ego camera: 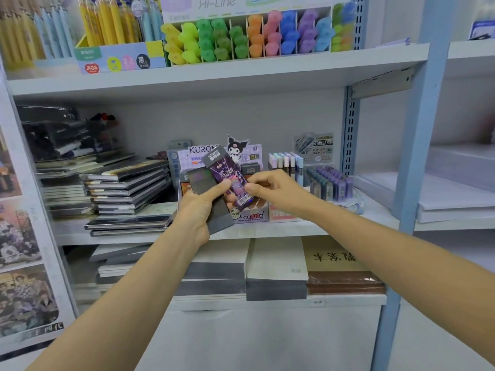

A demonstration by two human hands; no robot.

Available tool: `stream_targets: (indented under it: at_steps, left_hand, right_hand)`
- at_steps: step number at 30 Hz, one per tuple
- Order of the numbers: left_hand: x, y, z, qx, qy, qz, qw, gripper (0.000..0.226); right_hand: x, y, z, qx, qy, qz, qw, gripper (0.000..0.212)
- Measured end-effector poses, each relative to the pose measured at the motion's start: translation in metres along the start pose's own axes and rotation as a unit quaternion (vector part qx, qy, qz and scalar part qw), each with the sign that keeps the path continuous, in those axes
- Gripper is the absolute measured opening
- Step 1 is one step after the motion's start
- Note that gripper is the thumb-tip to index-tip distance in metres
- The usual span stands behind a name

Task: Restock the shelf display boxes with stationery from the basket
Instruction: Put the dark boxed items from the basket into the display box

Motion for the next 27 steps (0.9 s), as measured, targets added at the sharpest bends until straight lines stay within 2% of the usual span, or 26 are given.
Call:
stream_targets:
  at_steps: [3, 5, 7, 11, 14, 16, 19, 23, 27]
  left_hand:
    - [-0.006, -0.005, -0.001, -0.035, 0.014, 0.017, 0.999, 0.020]
    - [-0.007, -0.006, -0.002, -0.066, 0.019, 0.005, 0.998, 0.021]
    - [-0.008, -0.005, -0.005, -0.097, 0.020, -0.018, 0.995, 0.020]
    - [-0.008, -0.005, -0.009, -0.131, 0.004, -0.034, 0.991, 0.028]
    - [-0.008, -0.009, -0.004, -0.028, -0.038, -0.025, 0.999, 0.015]
    - [-0.009, -0.013, -0.003, 0.051, -0.078, -0.030, 0.995, 0.019]
    - [-0.013, -0.020, -0.004, 0.053, -0.077, -0.023, 0.995, 0.019]
    - [-0.015, -0.028, -0.008, -0.005, -0.031, -0.036, 0.999, 0.020]
    - [-0.016, -0.033, -0.014, -0.042, -0.014, -0.028, 0.999, 0.023]
  right_hand:
    - [-0.003, 0.000, -0.005, 0.011, -0.003, 0.003, 1.000, 0.032]
    - [-0.007, -0.003, -0.013, 0.002, -0.013, 0.043, 0.999, 0.046]
    - [-0.013, -0.005, -0.022, -0.009, -0.027, 0.074, 0.997, 0.049]
    - [-0.025, -0.007, -0.033, 0.081, -0.026, 0.075, 0.994, 0.028]
    - [-0.029, -0.020, -0.032, 0.063, -0.002, 0.123, 0.990, 0.019]
    - [-0.031, -0.032, -0.030, 0.066, 0.005, 0.183, 0.981, 0.018]
    - [-0.034, -0.044, -0.026, 0.133, 0.005, 0.244, 0.961, 0.014]
    - [-0.038, -0.041, -0.014, 0.212, 0.028, 0.218, 0.952, 0.011]
    - [-0.045, -0.027, 0.000, 0.236, 0.029, 0.177, 0.955, 0.011]
Point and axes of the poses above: each hand's wrist, its own x-axis away from the middle knuckle, its own y-axis out of the palm, z = x × y, the point moved 2 cm from there along -x, towards the middle knuckle, and after that the axes turned 3 degrees about -z, right-handed, at the moved point
